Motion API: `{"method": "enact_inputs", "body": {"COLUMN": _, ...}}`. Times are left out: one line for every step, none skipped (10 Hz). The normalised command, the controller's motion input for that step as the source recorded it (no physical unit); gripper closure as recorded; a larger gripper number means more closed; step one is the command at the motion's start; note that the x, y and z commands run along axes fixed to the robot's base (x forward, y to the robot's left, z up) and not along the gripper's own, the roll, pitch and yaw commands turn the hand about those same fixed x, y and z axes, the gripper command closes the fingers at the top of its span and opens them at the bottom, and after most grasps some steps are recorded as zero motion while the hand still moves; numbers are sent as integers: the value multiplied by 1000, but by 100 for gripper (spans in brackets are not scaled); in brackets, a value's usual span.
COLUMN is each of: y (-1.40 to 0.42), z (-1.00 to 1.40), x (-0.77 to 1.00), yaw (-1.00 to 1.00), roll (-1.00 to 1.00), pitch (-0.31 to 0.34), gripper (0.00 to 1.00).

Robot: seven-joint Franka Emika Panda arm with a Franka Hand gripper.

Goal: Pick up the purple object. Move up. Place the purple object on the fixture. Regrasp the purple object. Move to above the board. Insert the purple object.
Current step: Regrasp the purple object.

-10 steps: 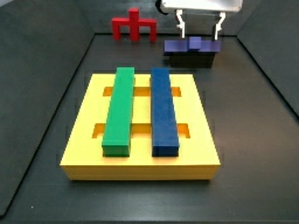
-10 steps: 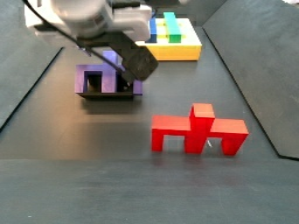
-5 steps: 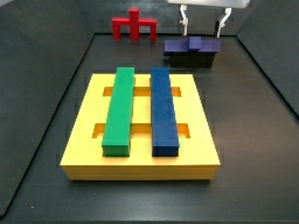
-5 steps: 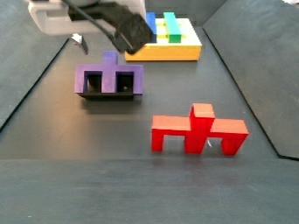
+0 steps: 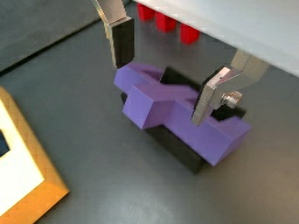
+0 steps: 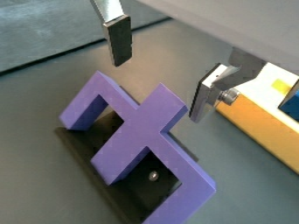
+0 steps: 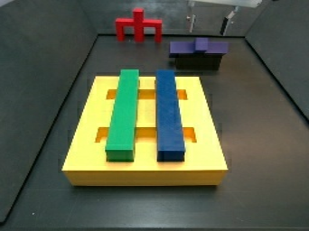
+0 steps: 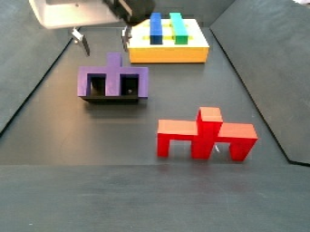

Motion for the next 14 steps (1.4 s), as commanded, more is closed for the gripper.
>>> {"method": "enact_inputs", "body": {"y": -186, "z": 11, "x": -171, "yaw": 14, "roll": 1000, "pitch": 0, "gripper": 0}}
{"method": "enact_inputs", "body": {"y": -291, "z": 0, "x": -14, "yaw": 0, "roll": 1000, "pitch": -3, "gripper": 0}}
{"method": "enact_inputs", "body": {"y": -306, "z": -29, "x": 0, "yaw": 0, "roll": 1000, "pitch": -54, "gripper": 0}}
{"method": "enact_inputs", "body": {"y": -246, "z": -91, "x": 0, "yaw": 0, "roll": 1000, "pitch": -60, "gripper": 0}}
{"method": "enact_inputs", "body": {"y": -129, "z": -94, "x": -29, "yaw": 0, "roll": 1000, "pitch": -106, "gripper": 0}}
{"method": "enact_inputs", "body": {"y": -51, "z": -40, "x": -46, "yaw": 0, "roll": 1000, "pitch": -71, "gripper": 0}}
{"method": "enact_inputs", "body": {"y": 0, "z": -23, "x": -69, "yaw": 0, "roll": 1000, "pitch": -54, "gripper": 0}}
{"method": "enact_inputs", "body": {"y": 0, "z": -26, "x": -54, "yaw": 0, "roll": 1000, "pitch": -43, "gripper": 0}}
{"method": "enact_inputs", "body": {"y": -26, "z": -74, "x": -20, "yaw": 0, "roll": 1000, "pitch": -31, "gripper": 0}}
{"method": "enact_inputs", "body": {"y": -206, "z": -169, "x": 0, "yaw": 0, "roll": 1000, "pitch": -20, "gripper": 0}}
{"method": "enact_inputs", "body": {"y": -380, "z": -263, "x": 0, "yaw": 0, "roll": 1000, "pitch": 0, "gripper": 0}}
{"method": "enact_inputs", "body": {"y": -394, "z": -257, "x": 20, "yaw": 0, "roll": 1000, "pitch": 0, "gripper": 0}}
{"method": "enact_inputs", "body": {"y": -283, "z": -149, "x": 0, "yaw": -26, "roll": 1000, "pitch": 0, "gripper": 0}}
{"method": "enact_inputs", "body": {"y": -183, "z": -106, "x": 0, "yaw": 0, "roll": 1000, "pitch": 0, "gripper": 0}}
